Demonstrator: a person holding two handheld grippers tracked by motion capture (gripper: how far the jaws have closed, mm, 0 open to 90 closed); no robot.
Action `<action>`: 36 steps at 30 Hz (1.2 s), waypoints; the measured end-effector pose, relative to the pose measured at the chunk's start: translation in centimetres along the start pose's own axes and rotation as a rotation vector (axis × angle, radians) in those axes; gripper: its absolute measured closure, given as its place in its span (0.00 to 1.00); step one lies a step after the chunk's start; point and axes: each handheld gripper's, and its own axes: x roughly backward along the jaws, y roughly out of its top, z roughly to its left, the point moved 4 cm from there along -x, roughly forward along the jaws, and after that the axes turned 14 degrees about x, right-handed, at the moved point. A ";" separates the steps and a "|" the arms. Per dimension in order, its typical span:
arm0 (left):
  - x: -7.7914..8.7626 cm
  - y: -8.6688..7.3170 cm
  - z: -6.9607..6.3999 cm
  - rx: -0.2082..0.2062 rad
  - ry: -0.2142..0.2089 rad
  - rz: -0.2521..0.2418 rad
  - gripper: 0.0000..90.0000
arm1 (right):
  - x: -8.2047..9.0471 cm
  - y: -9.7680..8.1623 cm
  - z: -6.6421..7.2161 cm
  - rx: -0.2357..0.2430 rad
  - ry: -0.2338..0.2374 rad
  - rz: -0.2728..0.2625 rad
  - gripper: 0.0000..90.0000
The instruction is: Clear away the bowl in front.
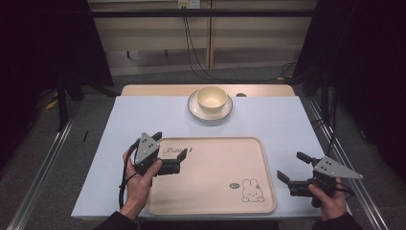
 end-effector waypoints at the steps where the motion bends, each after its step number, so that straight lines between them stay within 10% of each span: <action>1: -0.2 0.1 0.0 0.000 0.005 0.004 0.03 | 0.0 0.0 0.0 0.000 -0.001 0.001 0.02; 9: -2.5 1.4 -0.5 -0.017 -0.064 0.022 0.01 | 0.0 0.0 0.0 0.002 0.004 0.001 0.02; 36: -9.2 6.5 2.5 0.036 -0.001 0.008 0.02 | 0.0 0.0 0.0 -0.002 0.000 -0.009 0.03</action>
